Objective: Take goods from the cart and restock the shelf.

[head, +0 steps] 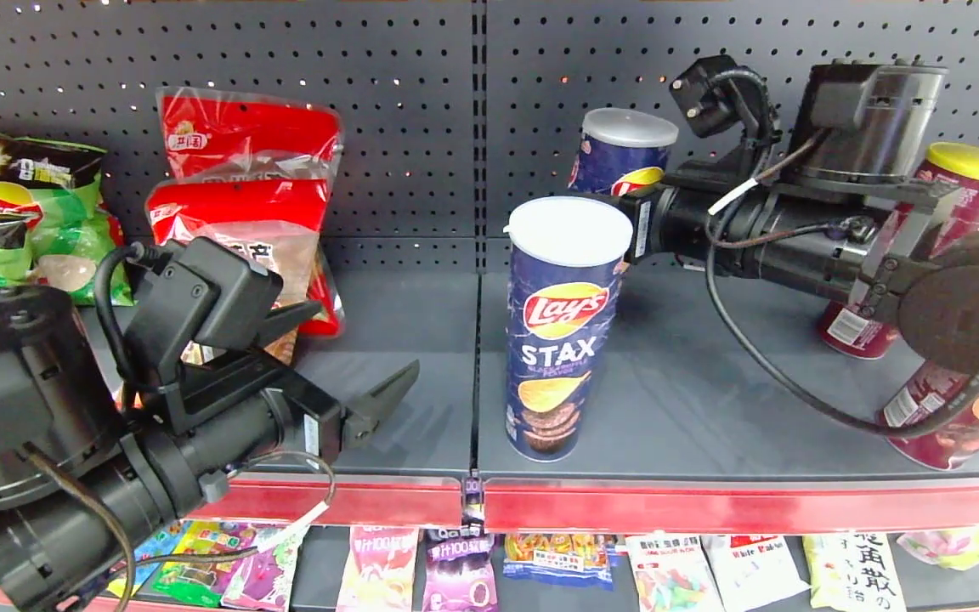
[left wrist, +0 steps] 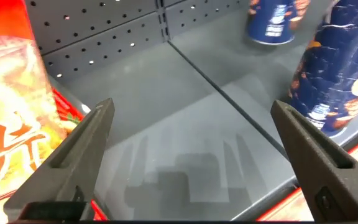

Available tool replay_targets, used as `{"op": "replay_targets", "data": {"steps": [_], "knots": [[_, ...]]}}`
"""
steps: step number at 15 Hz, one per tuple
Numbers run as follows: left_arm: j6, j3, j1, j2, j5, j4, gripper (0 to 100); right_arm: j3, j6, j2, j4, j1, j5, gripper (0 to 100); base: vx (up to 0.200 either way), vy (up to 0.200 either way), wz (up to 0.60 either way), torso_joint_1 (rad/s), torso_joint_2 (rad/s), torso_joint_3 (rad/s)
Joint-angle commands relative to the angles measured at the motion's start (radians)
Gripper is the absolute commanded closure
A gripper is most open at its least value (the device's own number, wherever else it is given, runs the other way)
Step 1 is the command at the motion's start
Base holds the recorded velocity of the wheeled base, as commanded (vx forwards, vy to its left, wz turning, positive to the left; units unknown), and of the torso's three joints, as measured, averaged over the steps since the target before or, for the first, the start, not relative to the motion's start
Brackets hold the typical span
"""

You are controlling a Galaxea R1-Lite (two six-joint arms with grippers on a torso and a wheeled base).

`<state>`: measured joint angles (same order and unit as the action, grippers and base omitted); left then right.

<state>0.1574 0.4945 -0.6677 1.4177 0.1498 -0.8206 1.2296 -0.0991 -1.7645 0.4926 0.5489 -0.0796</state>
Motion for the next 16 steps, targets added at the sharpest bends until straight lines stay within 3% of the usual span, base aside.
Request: {"op": "replay_targets", "data": {"steps": [1, 9, 10, 16], "knots": [[-0.001, -0.001, 0.0, 0.0, -0.001, 0.0, 0, 0.018, -0.001, -0.029, 0.001, 0.0, 0.004, 100, 0.0, 0.0, 0.0, 0.0, 0.0, 0.0], [-0.004, -0.001, 0.0, 0.001, -0.001, 0.0, 0, 0.033, -0.001, -0.053, 0.003, 0.0, 0.003, 100, 0.0, 0.0, 0.0, 0.0, 0.0, 0.0], [-0.004, -0.001, 0.0, 0.003, -0.001, 0.0, 0, 0.036, -0.001, -0.055, 0.003, 0.002, 0.003, 0, 0.0, 0.0, 0.0, 0.0, 0.0, 0.0], [-0.004, -0.001, 0.0, 0.007, -0.003, 0.0, 0, 0.01, 0.003, -0.021, 0.003, 0.002, 0.026, 0, 0.0, 0.0, 0.0, 0.0, 0.0, 0.0]]}}
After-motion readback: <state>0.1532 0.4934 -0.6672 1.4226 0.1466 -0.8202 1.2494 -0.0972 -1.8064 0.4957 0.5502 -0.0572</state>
